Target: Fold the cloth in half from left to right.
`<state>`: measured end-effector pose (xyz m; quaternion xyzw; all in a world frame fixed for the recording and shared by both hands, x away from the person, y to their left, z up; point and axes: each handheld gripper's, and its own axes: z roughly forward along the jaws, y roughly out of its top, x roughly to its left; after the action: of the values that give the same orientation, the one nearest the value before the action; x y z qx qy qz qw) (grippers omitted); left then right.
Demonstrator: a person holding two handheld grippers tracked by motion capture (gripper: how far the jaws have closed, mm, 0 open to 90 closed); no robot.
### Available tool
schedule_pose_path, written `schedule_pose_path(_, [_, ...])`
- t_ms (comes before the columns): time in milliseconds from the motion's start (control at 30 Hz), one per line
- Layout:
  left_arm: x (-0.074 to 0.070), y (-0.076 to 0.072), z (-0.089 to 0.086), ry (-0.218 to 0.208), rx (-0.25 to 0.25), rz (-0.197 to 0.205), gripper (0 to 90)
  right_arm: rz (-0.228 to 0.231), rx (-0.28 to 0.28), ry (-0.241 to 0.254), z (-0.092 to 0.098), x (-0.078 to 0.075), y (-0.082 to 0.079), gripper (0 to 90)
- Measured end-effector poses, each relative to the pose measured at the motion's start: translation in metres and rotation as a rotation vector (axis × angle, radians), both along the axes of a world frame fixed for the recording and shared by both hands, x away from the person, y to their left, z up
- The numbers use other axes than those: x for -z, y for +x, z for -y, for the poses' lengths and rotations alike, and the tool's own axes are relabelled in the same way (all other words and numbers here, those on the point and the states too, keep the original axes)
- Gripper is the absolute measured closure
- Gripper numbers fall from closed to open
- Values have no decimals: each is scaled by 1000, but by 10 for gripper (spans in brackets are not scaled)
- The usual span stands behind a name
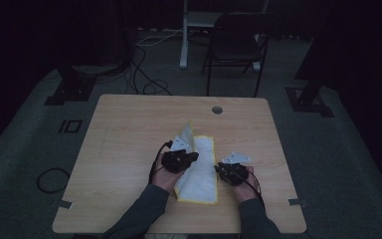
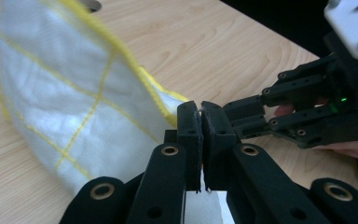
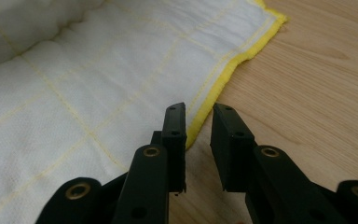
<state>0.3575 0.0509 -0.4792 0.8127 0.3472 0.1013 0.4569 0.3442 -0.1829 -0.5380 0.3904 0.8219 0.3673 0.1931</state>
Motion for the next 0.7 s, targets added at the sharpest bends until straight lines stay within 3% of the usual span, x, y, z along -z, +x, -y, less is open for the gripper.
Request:
schedule_pose_path(300, [22, 6, 30, 36, 26, -60, 870, 1, 19, 7, 7, -2, -1, 756])
schedule_pose_path(400, [23, 5, 33, 14, 49, -71, 783, 0, 26, 8, 8, -2, -1, 756])
schedule_pose_path(467, [19, 2, 31, -7, 58, -60, 695, 1, 27, 8, 9, -2, 0, 756])
schedule_pose_path(567, [9, -3, 23, -16, 53, -39, 690, 3, 33, 11, 9, -3, -1, 755])
schedule_pose_path(700, [2, -8, 5, 23, 18, -10, 706, 4, 36, 13, 10, -3, -1, 753])
